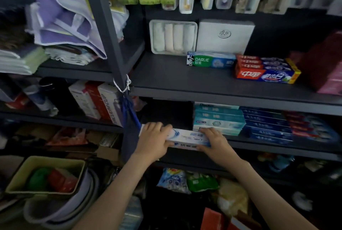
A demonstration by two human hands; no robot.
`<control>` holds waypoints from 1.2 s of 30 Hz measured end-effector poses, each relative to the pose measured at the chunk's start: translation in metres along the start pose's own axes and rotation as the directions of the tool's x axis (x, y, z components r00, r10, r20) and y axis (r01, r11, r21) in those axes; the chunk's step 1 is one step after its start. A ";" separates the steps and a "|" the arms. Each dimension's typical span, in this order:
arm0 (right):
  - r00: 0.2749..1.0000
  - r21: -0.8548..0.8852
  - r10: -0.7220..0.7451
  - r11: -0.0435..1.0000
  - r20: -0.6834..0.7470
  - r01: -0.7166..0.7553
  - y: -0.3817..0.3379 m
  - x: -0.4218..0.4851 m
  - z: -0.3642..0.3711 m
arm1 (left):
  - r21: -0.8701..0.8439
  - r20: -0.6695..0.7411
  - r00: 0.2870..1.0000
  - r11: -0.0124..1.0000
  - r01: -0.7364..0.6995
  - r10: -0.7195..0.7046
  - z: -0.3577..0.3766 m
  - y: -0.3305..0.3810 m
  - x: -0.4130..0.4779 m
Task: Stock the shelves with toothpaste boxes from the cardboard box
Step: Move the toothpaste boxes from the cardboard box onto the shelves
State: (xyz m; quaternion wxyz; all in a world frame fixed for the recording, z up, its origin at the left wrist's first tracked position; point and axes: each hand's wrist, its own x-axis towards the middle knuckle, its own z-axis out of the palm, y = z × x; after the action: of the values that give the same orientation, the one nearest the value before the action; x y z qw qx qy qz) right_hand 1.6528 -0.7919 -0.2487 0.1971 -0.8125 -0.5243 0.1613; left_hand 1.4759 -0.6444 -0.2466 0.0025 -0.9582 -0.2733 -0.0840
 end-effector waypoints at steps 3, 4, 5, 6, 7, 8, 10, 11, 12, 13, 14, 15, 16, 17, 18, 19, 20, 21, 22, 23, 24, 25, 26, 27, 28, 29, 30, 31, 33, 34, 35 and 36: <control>0.986 -0.249 -0.092 0.967 -0.142 0.054 0.003 0.030 0.011 | 0.009 -0.210 0.978 1.000 -0.001 0.002 0.019 -0.017 0.018; 0.976 -0.278 -0.117 0.959 -0.182 0.063 0.005 0.040 0.016 | 0.008 -0.225 0.974 1.000 0.015 -0.012 0.025 -0.021 0.024; 0.965 -0.308 -0.145 0.949 -0.217 0.074 0.007 0.051 0.021 | 0.003 -0.226 0.974 0.999 0.032 -0.031 0.030 -0.024 0.031; 0.951 -0.346 -0.176 0.935 -0.253 0.081 0.009 0.062 0.028 | -0.004 -0.226 0.973 0.999 0.054 -0.053 0.035 -0.027 0.038; 0.937 -0.379 -0.194 0.922 -0.289 0.074 0.011 0.073 0.037 | -0.006 -0.218 0.973 0.997 0.079 -0.079 0.042 -0.030 0.044; 0.926 -0.409 -0.204 0.910 -0.319 0.059 0.013 0.083 0.046 | 0.006 -0.209 0.973 0.995 0.101 -0.098 0.050 -0.034 0.051; 0.901 -0.456 -0.248 0.888 -0.356 0.064 0.012 0.099 0.066 | 0.020 -0.196 0.973 0.992 0.125 -0.119 0.064 -0.041 0.062; 0.885 -0.474 -0.282 0.877 -0.370 0.081 0.010 0.106 0.075 | 0.012 -0.187 0.974 0.991 0.135 -0.130 0.071 -0.044 0.067; 0.873 -0.484 -0.305 0.870 -0.380 0.093 0.009 0.111 0.085 | 0.010 -0.172 0.976 0.991 0.136 -0.132 0.077 -0.046 0.071; 0.865 -0.487 -0.314 0.868 -0.391 0.095 0.008 0.116 0.095 | 0.009 -0.156 0.978 0.990 0.141 -0.138 0.085 -0.049 0.074; 0.865 -0.482 -0.309 0.871 -0.396 0.091 0.007 0.120 0.103 | 0.013 -0.150 0.977 0.988 0.154 -0.151 0.094 -0.054 0.078; 0.865 -0.476 -0.305 0.875 -0.398 0.090 0.007 0.125 0.113 | 0.019 -0.142 0.975 0.985 0.174 -0.170 0.102 -0.060 0.081; 0.869 -0.472 -0.304 0.877 -0.391 0.095 0.007 0.129 0.121 | 0.024 -0.145 0.972 0.982 0.190 -0.184 0.109 -0.064 0.084; 0.868 -0.468 -0.309 0.878 -0.388 0.103 0.008 0.134 0.130 | 0.026 -0.159 0.970 0.981 0.191 -0.184 0.116 -0.069 0.088; 0.870 -0.456 -0.305 0.884 -0.388 0.107 0.008 0.138 0.138 | 0.033 -0.167 0.971 0.983 0.181 -0.173 0.121 -0.071 0.093; 0.872 -0.439 -0.291 0.893 -0.393 0.100 0.009 0.142 0.145 | 0.047 -0.169 0.973 0.985 0.168 -0.158 0.126 -0.073 0.097; 0.876 -0.421 -0.269 0.903 -0.400 0.085 0.010 0.146 0.150 | 0.060 -0.167 0.975 0.985 0.160 -0.148 0.132 -0.075 0.102; 0.877 -0.412 -0.250 0.909 -0.411 0.066 0.011 0.150 0.155 | 0.061 -0.160 0.975 0.985 0.163 -0.152 0.139 -0.076 0.108; 0.877 -0.407 -0.237 0.912 -0.419 0.051 0.011 0.154 0.158 | 0.052 -0.151 0.974 0.983 0.177 -0.167 0.145 -0.077 0.113; 0.876 -0.406 -0.232 0.913 -0.423 0.046 0.012 0.158 0.160 | 0.037 -0.140 0.973 0.981 0.191 -0.184 0.151 -0.080 0.118; 0.876 -0.405 -0.236 0.913 -0.421 0.051 0.012 0.164 0.163 | 0.023 -0.131 0.970 0.978 0.209 -0.204 0.157 -0.082 0.123; 0.876 -0.401 -0.242 0.914 -0.418 0.061 0.013 0.170 0.166 | 0.016 -0.130 0.965 0.972 0.233 -0.229 0.162 -0.085 0.128; 0.880 -0.397 -0.242 0.915 -0.409 0.067 0.014 0.177 0.169 | 0.014 -0.133 0.958 0.966 0.260 -0.256 0.164 -0.087 0.132; 0.886 -0.395 -0.234 0.916 -0.401 0.063 0.016 0.185 0.173 | 0.002 -0.154 0.948 0.960 0.280 -0.277 0.166 -0.087 0.135; 0.893 -0.389 -0.221 0.920 -0.393 0.056 0.016 0.191 0.175 | -0.016 -0.185 0.938 0.955 0.296 -0.294 0.167 -0.084 0.137; 0.900 -0.379 -0.206 0.924 -0.384 0.050 0.016 0.197 0.176 | -0.043 -0.225 0.926 0.952 0.302 -0.303 0.169 -0.079 0.136; 0.907 -0.374 -0.195 0.926 -0.373 0.046 0.016 0.202 0.174 | -0.076 -0.276 0.914 0.955 0.287 -0.297 0.172 -0.073 0.133; 0.908 -0.378 -0.197 0.925 -0.370 0.047 0.016 0.208 0.174 | -0.099 -0.319 0.908 0.962 0.254 -0.273 0.178 -0.069 0.130; 0.926 -0.346 -0.182 0.936 -0.331 0.060 0.018 0.215 0.166 | -0.148 -0.363 0.912 0.978 0.147 -0.192 0.192 -0.069 0.130; 0.937 -0.342 -0.162 0.939 -0.309 0.049 0.020 0.219 0.163 | -0.156 -0.348 0.922 0.980 0.121 -0.169 0.199 -0.074 0.132; 0.944 -0.351 -0.146 0.936 -0.296 0.035 0.020 0.222 0.160 | -0.173 -0.316 0.935 0.979 0.108 -0.159 0.201 -0.078 0.136; 0.947 -0.373 -0.142 0.927 -0.288 0.026 0.019 0.226 0.157 | -0.188 -0.273 0.950 0.977 0.099 -0.149 0.199 -0.080 0.140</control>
State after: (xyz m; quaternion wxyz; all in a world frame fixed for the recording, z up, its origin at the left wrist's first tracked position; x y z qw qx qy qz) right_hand 1.6843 -0.5687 -0.4073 0.1296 -0.8266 -0.5422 -0.0773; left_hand 1.5828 -0.4927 -0.4232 -0.0460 -0.9136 -0.3216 -0.2446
